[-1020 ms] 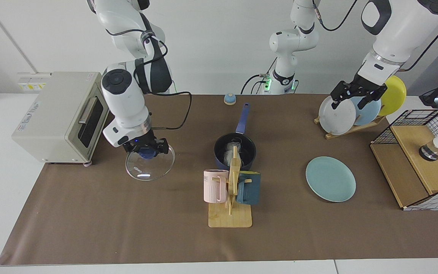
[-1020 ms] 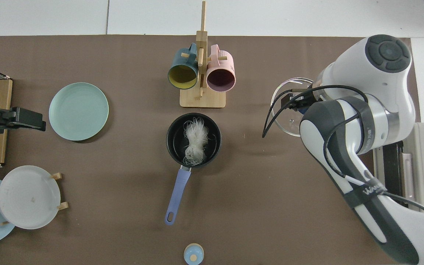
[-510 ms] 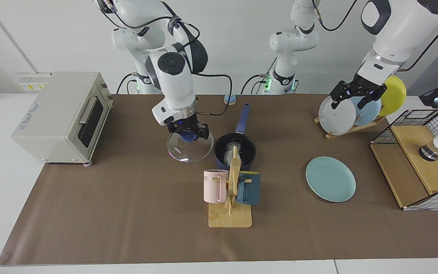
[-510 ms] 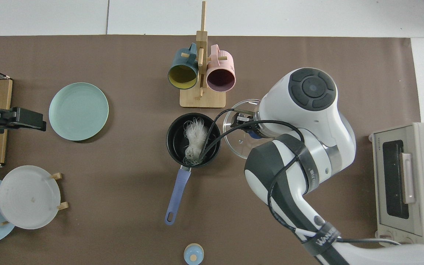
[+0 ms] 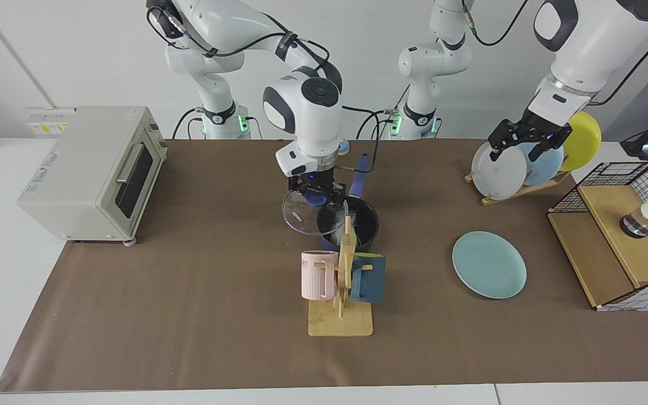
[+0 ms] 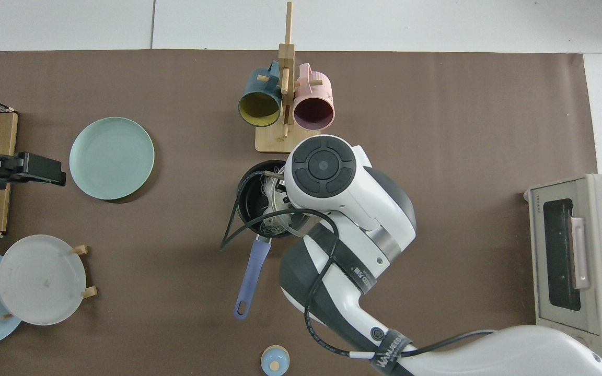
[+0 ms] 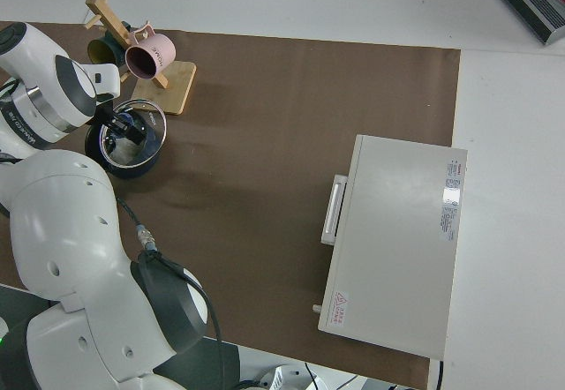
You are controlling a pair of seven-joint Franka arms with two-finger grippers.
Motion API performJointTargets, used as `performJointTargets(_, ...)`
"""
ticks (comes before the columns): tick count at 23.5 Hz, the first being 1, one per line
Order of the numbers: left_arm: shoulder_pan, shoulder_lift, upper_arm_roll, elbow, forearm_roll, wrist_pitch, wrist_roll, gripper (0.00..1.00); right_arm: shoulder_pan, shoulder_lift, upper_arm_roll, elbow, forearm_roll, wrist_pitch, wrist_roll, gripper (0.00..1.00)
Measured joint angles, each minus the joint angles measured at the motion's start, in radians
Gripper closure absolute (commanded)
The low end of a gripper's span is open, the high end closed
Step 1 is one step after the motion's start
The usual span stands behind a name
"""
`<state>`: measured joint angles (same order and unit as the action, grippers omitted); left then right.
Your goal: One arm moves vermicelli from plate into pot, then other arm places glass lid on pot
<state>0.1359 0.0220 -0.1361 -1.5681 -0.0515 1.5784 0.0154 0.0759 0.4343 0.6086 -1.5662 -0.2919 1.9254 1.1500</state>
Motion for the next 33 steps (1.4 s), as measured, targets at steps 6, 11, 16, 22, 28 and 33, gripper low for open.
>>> performJointTargets(6, 0.000, 0.000, 0.000, 0.000, 0.000, 0.000, 0.000, 0.00, 0.042, 0.120, 0.028, 0.111, -0.075, -0.001, 0.116, 1.00)
performJointTargets(11, 0.000, -0.001, 0.000, 0.000, 0.000, 0.000, 0.000, 0.00, 0.072, 0.186, 0.030, 0.172, -0.101, -0.001, 0.170, 1.00)
performJointTargets(16, 0.000, -0.001, 0.000, 0.000, 0.000, 0.000, 0.000, 0.00, 0.093, 0.217, 0.033, 0.201, -0.103, 0.001, 0.201, 1.00)
performJointTargets(22, 0.000, -0.001, 0.000, 0.000, 0.000, 0.000, 0.000, 0.00, 0.102, 0.233, 0.037, 0.208, -0.103, 0.001, 0.209, 1.00)
performJointTargets(28, 0.000, -0.001, 0.000, 0.000, 0.000, 0.000, 0.000, 0.00, 0.101, 0.236, 0.042, 0.208, -0.103, -0.005, 0.209, 1.00)
performJointTargets(33, 0.000, -0.001, 0.000, 0.000, 0.000, 0.000, 0.000, 0.00, 0.097, 0.239, 0.046, 0.208, -0.094, -0.005, 0.212, 1.00)
